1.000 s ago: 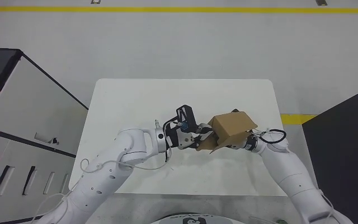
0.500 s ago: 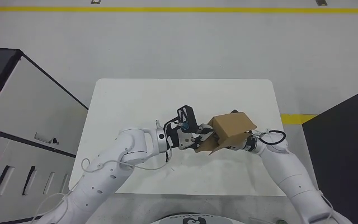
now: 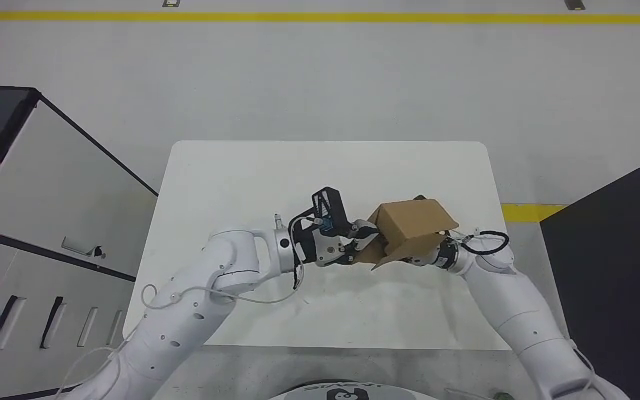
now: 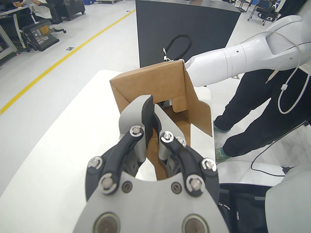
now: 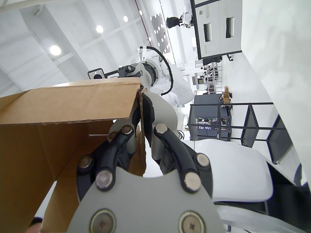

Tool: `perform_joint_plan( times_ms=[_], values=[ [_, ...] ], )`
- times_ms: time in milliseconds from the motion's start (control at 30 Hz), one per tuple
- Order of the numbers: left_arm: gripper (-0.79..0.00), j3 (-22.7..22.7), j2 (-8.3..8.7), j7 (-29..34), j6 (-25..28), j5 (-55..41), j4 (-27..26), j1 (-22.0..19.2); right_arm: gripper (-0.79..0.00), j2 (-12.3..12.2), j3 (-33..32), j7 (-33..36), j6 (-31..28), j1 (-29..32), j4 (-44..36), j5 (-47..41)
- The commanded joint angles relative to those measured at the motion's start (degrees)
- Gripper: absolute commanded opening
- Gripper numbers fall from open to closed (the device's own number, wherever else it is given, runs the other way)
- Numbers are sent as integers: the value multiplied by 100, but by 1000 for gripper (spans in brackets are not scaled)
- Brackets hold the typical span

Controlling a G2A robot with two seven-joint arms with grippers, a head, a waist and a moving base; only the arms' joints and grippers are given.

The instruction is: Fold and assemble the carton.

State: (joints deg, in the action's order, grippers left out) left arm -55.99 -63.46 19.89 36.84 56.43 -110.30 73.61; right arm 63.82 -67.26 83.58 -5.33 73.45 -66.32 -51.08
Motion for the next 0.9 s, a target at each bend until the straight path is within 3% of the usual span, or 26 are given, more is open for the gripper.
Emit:
perform_joint_plan(
  times_ms=[0,500,867],
  values=[
    [-785,-17,4,-4,7,-6,-15,5,-785,3,-2,-24,2,-13,30,-11],
    [-785,-159,58,-39,140,3,-449,194,-785,66,-22,-372,122,-123,399,-348],
    [-785,-21,56,-39,180,119,-544,222,-785,109,18,-553,156,-151,423,-365]
  ],
)
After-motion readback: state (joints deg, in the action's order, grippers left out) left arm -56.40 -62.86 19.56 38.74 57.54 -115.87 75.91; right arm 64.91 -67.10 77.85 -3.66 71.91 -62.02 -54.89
